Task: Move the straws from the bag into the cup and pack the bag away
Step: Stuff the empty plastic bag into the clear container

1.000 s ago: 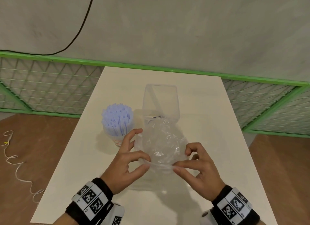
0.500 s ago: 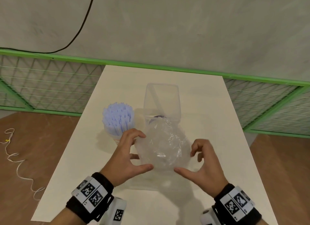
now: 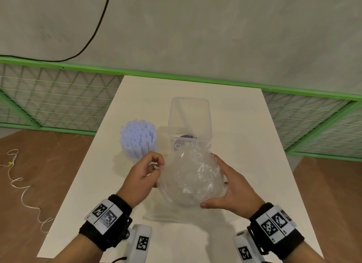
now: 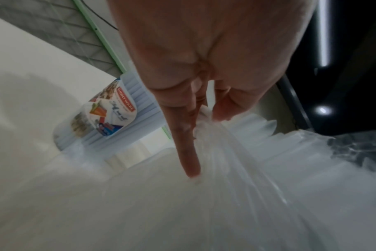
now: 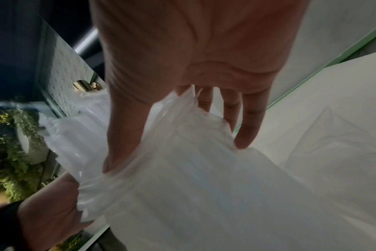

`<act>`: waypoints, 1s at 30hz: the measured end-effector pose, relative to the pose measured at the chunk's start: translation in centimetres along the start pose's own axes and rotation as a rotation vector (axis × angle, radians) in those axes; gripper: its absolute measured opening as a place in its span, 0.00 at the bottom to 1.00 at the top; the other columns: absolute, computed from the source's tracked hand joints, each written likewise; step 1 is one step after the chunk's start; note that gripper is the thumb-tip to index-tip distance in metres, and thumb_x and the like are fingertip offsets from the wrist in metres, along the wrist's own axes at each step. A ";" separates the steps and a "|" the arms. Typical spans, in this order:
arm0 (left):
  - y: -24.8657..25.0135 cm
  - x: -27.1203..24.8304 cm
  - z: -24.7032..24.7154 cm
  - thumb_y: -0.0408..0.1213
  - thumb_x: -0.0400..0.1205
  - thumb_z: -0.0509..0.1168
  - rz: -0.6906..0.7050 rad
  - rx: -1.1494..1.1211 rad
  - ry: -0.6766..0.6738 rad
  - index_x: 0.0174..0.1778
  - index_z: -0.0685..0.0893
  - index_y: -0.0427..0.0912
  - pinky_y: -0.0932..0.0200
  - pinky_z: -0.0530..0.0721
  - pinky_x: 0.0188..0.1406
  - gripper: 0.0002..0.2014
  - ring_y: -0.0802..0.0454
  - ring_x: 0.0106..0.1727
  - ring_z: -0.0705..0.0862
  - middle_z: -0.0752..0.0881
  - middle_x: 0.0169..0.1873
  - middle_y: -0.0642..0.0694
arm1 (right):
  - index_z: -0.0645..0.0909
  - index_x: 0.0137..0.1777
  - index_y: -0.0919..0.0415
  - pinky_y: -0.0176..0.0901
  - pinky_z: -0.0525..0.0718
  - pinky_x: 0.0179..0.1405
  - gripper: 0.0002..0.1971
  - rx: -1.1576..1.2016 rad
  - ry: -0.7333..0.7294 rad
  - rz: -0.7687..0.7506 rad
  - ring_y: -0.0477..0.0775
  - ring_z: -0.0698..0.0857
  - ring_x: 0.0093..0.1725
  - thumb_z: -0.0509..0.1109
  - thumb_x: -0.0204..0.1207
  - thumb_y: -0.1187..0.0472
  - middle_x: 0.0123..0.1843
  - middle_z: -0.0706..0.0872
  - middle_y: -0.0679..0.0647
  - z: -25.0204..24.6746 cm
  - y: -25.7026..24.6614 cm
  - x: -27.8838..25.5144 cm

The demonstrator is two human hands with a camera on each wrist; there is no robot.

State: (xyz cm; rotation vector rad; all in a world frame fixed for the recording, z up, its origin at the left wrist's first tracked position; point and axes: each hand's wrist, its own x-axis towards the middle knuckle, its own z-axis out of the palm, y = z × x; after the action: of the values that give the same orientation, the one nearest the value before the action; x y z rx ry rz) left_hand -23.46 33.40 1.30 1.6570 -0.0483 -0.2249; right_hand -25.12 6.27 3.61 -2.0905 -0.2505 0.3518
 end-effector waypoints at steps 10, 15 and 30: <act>-3.7 -0.2 0.4 0.37 0.82 0.61 0.022 0.295 -0.065 0.60 0.79 0.72 0.78 0.71 0.61 0.20 0.75 0.64 0.77 0.80 0.59 0.77 | 0.65 0.76 0.33 0.43 0.77 0.72 0.54 -0.074 -0.060 0.101 0.29 0.76 0.68 0.89 0.49 0.40 0.66 0.79 0.26 0.8 2.8 1.1; -2.4 -0.4 0.2 0.52 0.65 0.83 -0.055 0.469 -0.347 0.74 0.52 0.75 0.81 0.59 0.68 0.52 0.88 0.71 0.55 0.55 0.70 0.86 | 0.53 0.79 0.28 0.33 0.70 0.73 0.65 -0.080 -0.187 0.090 0.29 0.69 0.75 0.91 0.44 0.42 0.74 0.71 0.27 -0.5 2.9 2.0; -4.1 -0.9 2.9 0.32 0.57 0.88 -0.011 0.081 0.002 0.70 0.76 0.42 0.68 0.83 0.55 0.45 0.61 0.61 0.86 0.88 0.59 0.56 | 0.76 0.69 0.56 0.47 0.85 0.58 0.48 0.211 0.175 0.177 0.51 0.88 0.61 0.91 0.45 0.60 0.55 0.89 0.47 5.6 3.8 1.8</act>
State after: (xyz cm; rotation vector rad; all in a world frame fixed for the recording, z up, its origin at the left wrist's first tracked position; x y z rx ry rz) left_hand -25.31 31.13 -2.91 1.7389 -0.0473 -0.2327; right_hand -25.29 9.38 -2.67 -1.9242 0.0744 0.2849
